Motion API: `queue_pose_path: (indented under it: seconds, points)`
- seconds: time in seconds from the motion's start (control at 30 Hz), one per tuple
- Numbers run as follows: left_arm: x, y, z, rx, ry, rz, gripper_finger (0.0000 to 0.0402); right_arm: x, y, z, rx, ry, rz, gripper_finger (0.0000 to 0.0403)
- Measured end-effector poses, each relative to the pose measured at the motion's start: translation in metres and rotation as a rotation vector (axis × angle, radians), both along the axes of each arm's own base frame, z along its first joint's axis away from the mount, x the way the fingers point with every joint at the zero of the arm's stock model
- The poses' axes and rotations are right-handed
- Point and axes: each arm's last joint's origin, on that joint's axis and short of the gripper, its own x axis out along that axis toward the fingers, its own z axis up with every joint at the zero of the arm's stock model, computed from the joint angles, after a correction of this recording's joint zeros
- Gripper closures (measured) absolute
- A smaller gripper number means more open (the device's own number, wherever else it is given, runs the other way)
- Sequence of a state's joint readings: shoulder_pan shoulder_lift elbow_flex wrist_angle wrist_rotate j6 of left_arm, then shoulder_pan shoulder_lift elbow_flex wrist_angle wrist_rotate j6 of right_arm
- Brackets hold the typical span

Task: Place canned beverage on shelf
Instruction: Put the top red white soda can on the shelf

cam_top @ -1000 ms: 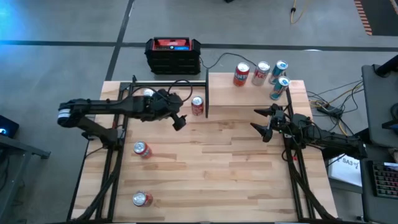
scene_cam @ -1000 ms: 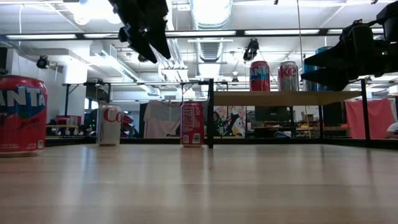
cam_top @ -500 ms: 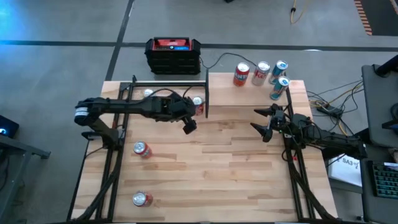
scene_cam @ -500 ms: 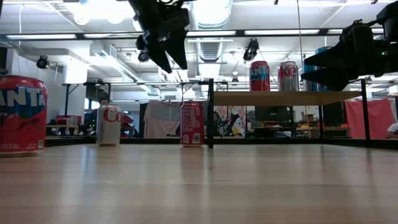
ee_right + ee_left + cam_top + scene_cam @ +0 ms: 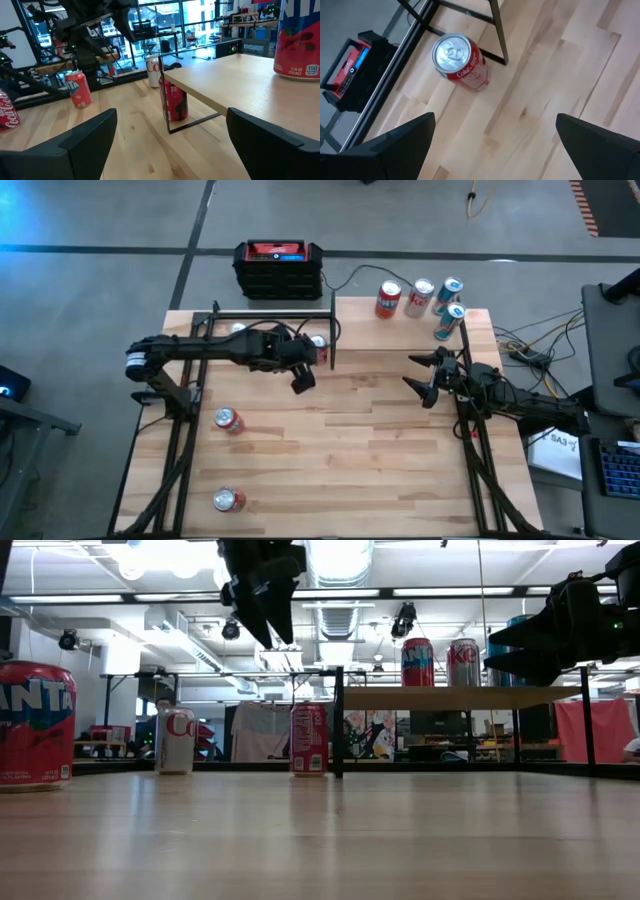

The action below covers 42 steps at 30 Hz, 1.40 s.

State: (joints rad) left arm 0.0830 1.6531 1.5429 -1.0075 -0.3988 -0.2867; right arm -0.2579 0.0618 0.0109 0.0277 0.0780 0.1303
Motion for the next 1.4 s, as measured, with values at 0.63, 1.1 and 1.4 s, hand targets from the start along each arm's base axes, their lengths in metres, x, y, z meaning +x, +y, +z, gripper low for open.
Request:
queue_pose_path:
  seconds: [0.63,1.1,1.4]
  points:
    - [0.0035,-0.0001,-0.0063,-0.015,-0.002,0.030,0.0002,0.0000,0.0000,0.0000,0.000,0.000,0.000,0.0044]
    - [0.0039,-0.0009,-0.0063,0.005,0.017,-0.015,0.0002,0.0000,0.0000,0.0000,0.000,0.000,-0.001,0.0044]
    - [0.0037,-0.0008,-0.0054,0.038,0.053,-0.086,0.0002,0.0000,0.0000,0.0001,0.000,0.000,0.000,0.0044]
